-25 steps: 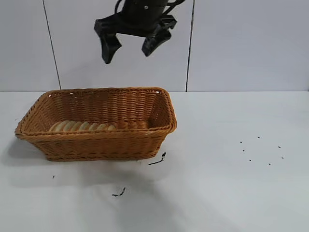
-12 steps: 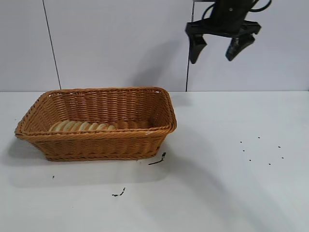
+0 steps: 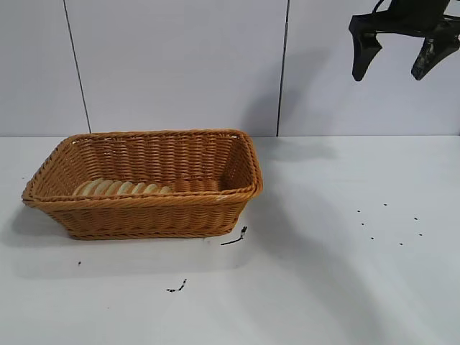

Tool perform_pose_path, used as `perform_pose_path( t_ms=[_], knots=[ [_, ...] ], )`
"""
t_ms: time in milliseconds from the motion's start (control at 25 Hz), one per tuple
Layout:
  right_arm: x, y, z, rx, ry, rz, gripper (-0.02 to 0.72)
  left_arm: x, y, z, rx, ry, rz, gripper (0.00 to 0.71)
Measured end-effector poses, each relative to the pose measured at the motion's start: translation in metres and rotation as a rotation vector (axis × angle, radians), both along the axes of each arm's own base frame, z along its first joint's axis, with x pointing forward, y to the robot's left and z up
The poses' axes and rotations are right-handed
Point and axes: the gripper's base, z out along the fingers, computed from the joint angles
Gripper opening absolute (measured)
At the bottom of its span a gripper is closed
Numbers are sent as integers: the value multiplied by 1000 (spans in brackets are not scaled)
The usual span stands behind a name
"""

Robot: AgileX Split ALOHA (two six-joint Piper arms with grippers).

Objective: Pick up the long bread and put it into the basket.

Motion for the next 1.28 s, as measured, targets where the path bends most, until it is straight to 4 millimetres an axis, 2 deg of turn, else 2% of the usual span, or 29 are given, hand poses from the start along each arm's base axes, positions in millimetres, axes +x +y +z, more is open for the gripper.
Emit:
perform_pose_path(
  t_ms=[160, 320, 440, 640, 840, 960, 1080, 1280],
  knots=[
    [-39, -4, 22, -24, 13, -13, 638, 0, 0, 0, 0, 0, 0, 696],
    [-93, -5, 37, -25, 43, -14, 638, 0, 0, 0, 0, 0, 0, 696],
    [-138, -6, 37, -25, 77, -14, 637, 0, 0, 0, 0, 0, 0, 696],
    [-220, -8, 22, -18, 135, -19, 638, 0, 0, 0, 0, 0, 0, 696],
    [-299, -10, -6, -10, 164, -19, 638, 0, 0, 0, 0, 0, 0, 696],
    [-340, -10, -20, 0, 100, -18, 638, 0, 0, 0, 0, 0, 0, 696],
    [-375, -11, -29, 8, -47, -17, 638, 0, 0, 0, 0, 0, 0, 696],
    [-421, -11, -37, 32, -328, -14, 638, 0, 0, 0, 0, 0, 0, 696]
  ],
)
